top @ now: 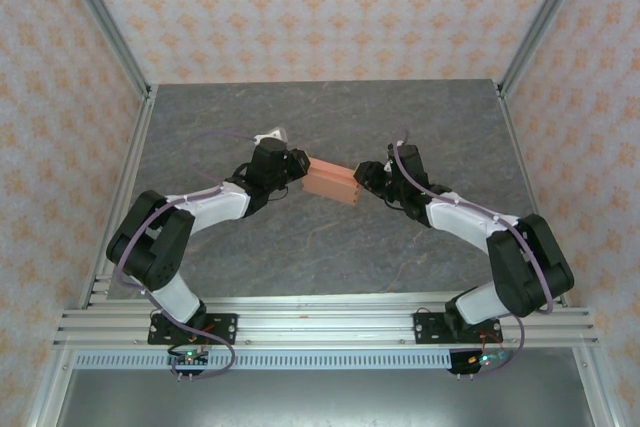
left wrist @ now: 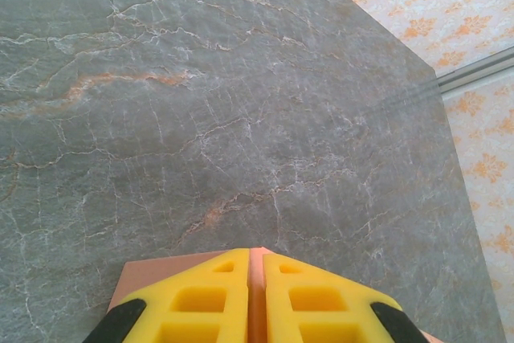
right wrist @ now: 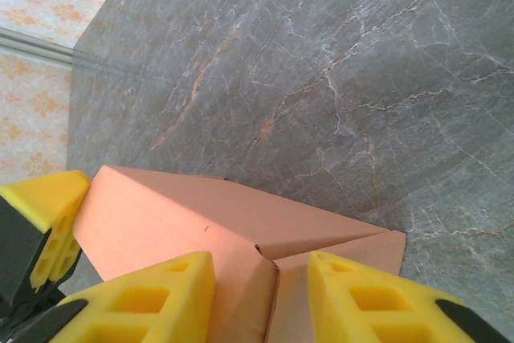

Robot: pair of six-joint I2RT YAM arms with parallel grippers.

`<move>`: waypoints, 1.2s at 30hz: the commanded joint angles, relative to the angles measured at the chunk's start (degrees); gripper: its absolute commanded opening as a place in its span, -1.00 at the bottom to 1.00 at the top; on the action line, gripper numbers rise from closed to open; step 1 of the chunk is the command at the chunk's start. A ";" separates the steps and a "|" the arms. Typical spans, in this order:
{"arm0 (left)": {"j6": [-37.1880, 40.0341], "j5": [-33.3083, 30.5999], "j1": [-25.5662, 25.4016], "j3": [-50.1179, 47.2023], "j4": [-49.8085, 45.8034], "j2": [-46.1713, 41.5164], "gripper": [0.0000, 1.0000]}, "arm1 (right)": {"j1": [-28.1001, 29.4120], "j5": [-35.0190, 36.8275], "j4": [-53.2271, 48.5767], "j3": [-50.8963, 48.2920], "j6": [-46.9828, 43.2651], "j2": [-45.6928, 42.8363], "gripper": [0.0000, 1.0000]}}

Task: Fold the paper box

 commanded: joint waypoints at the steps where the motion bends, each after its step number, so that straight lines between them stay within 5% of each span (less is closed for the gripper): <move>1: 1.48 2.08 -1.32 -4.02 -12.49 2.39 -0.78 | 0.41 -0.75 -2.70 -2.29 -0.07 1.49 -0.37; 36: 2.97 8.42 -0.01 -11.17 -9.62 3.58 -0.76 | 2.70 1.74 3.73 -12.13 2.98 7.62 -0.78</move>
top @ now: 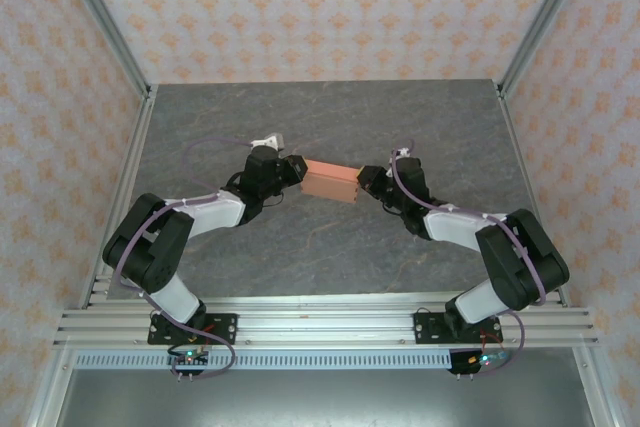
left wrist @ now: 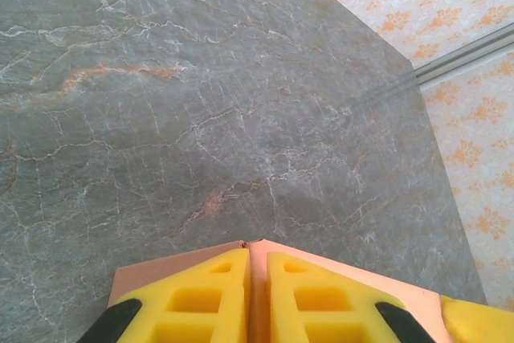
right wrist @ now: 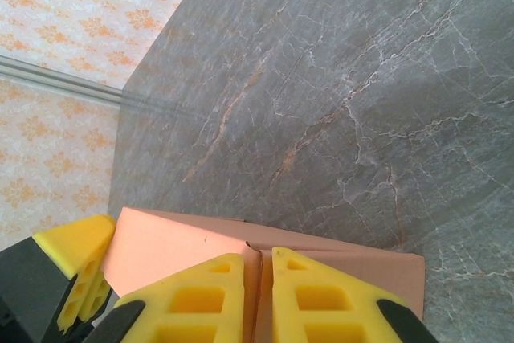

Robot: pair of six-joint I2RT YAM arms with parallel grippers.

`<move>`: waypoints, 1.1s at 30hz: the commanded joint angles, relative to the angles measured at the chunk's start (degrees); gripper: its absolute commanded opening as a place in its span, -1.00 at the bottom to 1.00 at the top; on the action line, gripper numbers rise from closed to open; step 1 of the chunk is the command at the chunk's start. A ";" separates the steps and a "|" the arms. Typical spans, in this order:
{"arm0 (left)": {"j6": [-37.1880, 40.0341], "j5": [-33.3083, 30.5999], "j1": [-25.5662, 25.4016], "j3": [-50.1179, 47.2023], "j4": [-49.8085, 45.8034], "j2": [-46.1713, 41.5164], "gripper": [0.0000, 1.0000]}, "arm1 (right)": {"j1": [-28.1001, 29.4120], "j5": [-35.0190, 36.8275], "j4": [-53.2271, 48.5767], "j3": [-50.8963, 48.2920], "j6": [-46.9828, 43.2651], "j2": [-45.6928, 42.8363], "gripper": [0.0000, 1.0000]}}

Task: Fold the paper box

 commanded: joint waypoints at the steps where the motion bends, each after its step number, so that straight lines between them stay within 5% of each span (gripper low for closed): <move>1: 1.73 4.68 -1.08 -4.91 -18.03 4.43 -0.76 | 2.17 0.21 -16.35 -3.19 -2.69 4.74 -0.79; 11: 4.89 2.26 -0.94 -1.08 -23.15 0.59 -0.60 | 2.26 3.47 -24.67 3.81 -10.27 0.09 -0.80; 24: 5.87 6.32 1.34 1.52 -24.25 -0.54 -0.08 | 2.26 2.41 -26.94 7.83 -13.56 0.96 -0.79; 33: 3.98 8.91 1.52 -1.37 -21.43 1.93 -0.44 | 0.92 1.78 -29.17 7.79 -12.65 1.81 -0.54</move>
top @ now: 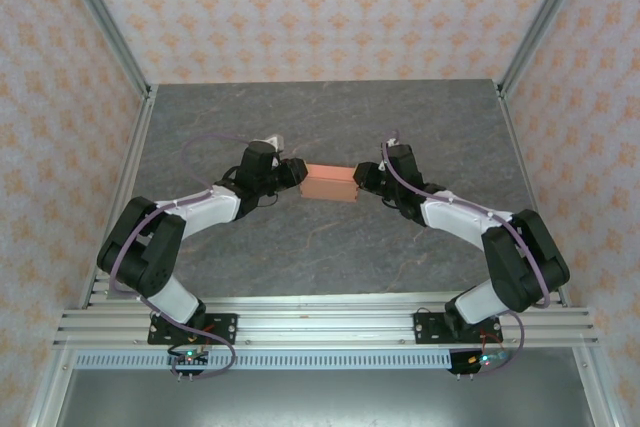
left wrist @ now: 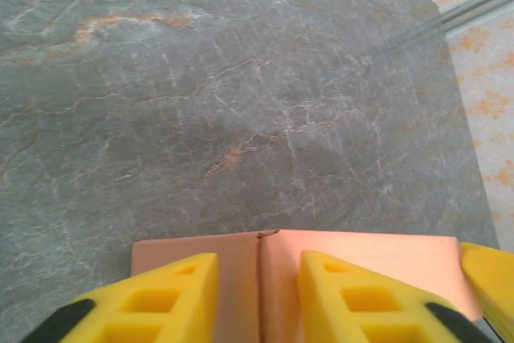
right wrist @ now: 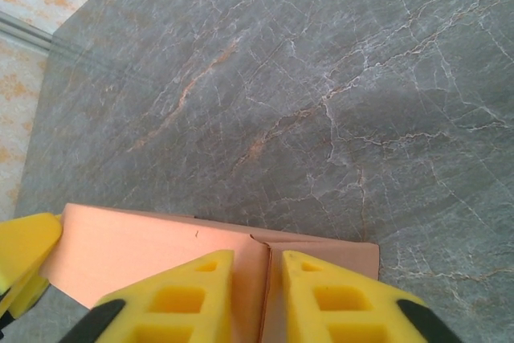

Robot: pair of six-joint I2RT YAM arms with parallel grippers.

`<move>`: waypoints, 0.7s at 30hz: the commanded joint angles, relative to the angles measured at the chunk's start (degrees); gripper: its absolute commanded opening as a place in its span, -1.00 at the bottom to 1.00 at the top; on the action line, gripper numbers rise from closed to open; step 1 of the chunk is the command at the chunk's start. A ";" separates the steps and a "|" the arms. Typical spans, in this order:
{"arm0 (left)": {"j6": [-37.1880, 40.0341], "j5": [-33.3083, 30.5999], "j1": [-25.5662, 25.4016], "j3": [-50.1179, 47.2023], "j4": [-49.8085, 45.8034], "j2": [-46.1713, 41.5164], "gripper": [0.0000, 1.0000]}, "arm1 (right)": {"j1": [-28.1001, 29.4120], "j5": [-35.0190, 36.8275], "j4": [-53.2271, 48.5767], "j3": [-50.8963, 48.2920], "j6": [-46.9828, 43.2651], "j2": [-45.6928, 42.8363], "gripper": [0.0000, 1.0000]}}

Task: Fold the paper box

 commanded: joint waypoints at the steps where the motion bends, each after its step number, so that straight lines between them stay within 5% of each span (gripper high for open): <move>1: 0.14 2.98 -0.42 -4.65 -9.95 4.13 -0.48 | -0.70 -1.42 -10.21 -2.31 0.00 2.64 -0.53; 14: -3.25 4.57 -1.61 -11.54 -2.03 7.69 -0.72 | -2.15 -11.08 2.48 -10.75 5.35 6.83 -0.74; 21: -2.49 3.46 -2.58 -11.61 -1.68 1.09 -0.53 | -2.07 -9.49 -3.82 -4.93 -1.52 -0.02 -0.71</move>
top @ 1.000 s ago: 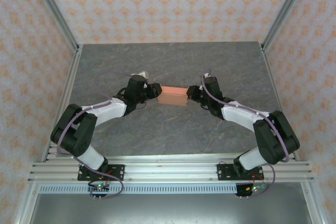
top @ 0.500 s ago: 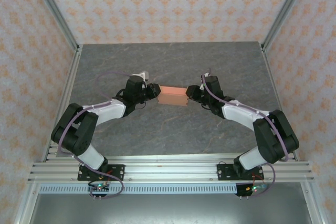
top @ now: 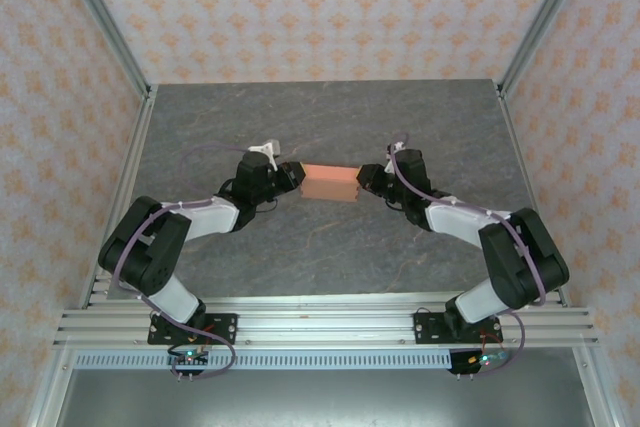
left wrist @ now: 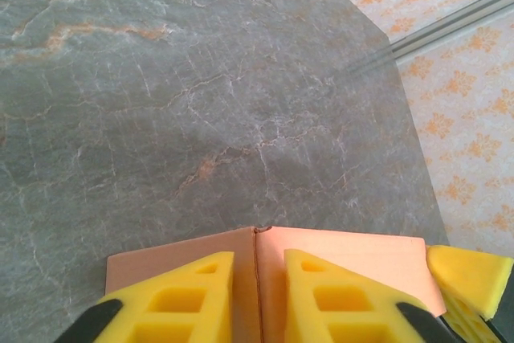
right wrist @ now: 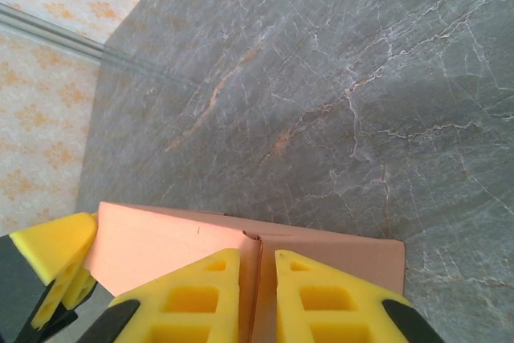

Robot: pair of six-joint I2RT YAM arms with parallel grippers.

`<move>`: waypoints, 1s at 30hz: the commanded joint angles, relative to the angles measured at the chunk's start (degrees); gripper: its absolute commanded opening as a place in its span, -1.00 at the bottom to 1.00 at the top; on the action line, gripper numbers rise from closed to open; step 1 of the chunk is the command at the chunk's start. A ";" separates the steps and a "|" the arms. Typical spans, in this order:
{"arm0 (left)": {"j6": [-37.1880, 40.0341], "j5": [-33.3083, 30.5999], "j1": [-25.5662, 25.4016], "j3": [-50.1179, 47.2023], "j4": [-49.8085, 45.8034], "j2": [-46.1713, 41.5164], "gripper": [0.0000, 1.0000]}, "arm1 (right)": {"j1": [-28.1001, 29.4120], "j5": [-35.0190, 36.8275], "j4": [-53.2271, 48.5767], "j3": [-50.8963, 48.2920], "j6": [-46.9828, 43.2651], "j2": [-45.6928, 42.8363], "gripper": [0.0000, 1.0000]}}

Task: Fold the paper box

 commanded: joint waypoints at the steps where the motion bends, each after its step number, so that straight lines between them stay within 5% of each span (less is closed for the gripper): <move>1: 1.43 1.54 -3.13 -4.09 -16.99 -0.26 -0.50 | 1.28 -1.23 -14.22 0.36 -5.39 -1.46 -0.70; 17: 0.16 -3.27 -10.29 -11.51 -17.76 -13.23 -0.28 | 7.67 2.27 -12.23 -9.60 -8.82 -13.82 -0.55; 30: 0.62 -8.53 -10.11 -2.95 -27.33 -16.40 0.04 | 4.84 2.09 -24.21 0.26 -7.39 -13.49 0.04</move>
